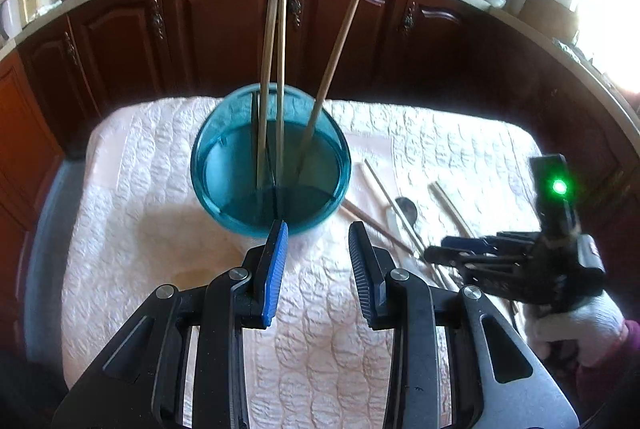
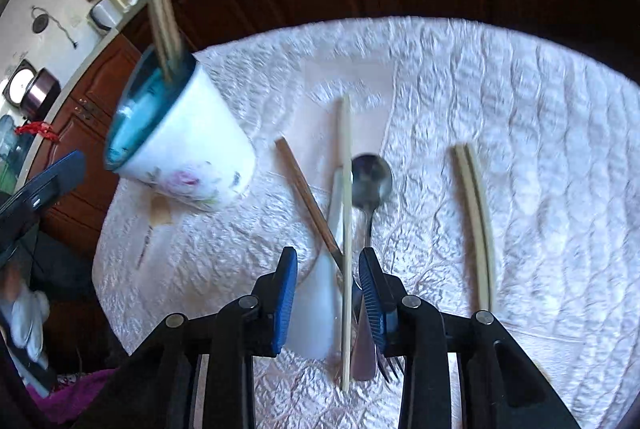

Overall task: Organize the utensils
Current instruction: 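Grasp another chopstick with the right tool while the left tool reaches toward the white ceramic spoon, then grasp and lift the white ceramic spoon with the left tool while the right tool lifts its utensil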

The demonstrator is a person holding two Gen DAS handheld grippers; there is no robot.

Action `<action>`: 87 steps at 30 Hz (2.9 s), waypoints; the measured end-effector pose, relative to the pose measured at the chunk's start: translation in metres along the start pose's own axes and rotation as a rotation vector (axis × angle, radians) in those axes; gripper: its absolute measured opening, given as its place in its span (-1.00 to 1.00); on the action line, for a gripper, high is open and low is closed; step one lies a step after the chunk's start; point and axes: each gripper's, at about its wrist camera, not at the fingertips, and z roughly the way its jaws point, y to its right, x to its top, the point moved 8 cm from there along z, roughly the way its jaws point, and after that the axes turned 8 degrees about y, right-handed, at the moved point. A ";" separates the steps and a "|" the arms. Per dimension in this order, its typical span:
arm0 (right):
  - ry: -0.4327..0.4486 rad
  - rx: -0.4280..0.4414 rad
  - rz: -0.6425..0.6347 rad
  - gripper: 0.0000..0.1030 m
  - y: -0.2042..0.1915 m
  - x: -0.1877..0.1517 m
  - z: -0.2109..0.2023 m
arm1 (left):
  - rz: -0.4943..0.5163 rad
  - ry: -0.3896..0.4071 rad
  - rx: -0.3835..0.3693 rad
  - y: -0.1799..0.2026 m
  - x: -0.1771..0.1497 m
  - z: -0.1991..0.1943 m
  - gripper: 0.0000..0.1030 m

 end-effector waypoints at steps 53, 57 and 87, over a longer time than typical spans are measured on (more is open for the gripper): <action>-0.030 0.051 0.011 -0.51 0.013 -0.021 0.012 | 0.007 -0.263 -0.098 0.047 -0.078 0.065 -0.41; -0.055 0.067 0.026 -0.76 0.015 -0.023 0.027 | 0.011 -0.265 -0.105 0.049 -0.077 0.066 -0.41; 0.082 0.042 0.215 -0.81 0.099 -0.037 -0.069 | 0.734 -0.305 -0.427 0.179 -0.099 0.108 -0.38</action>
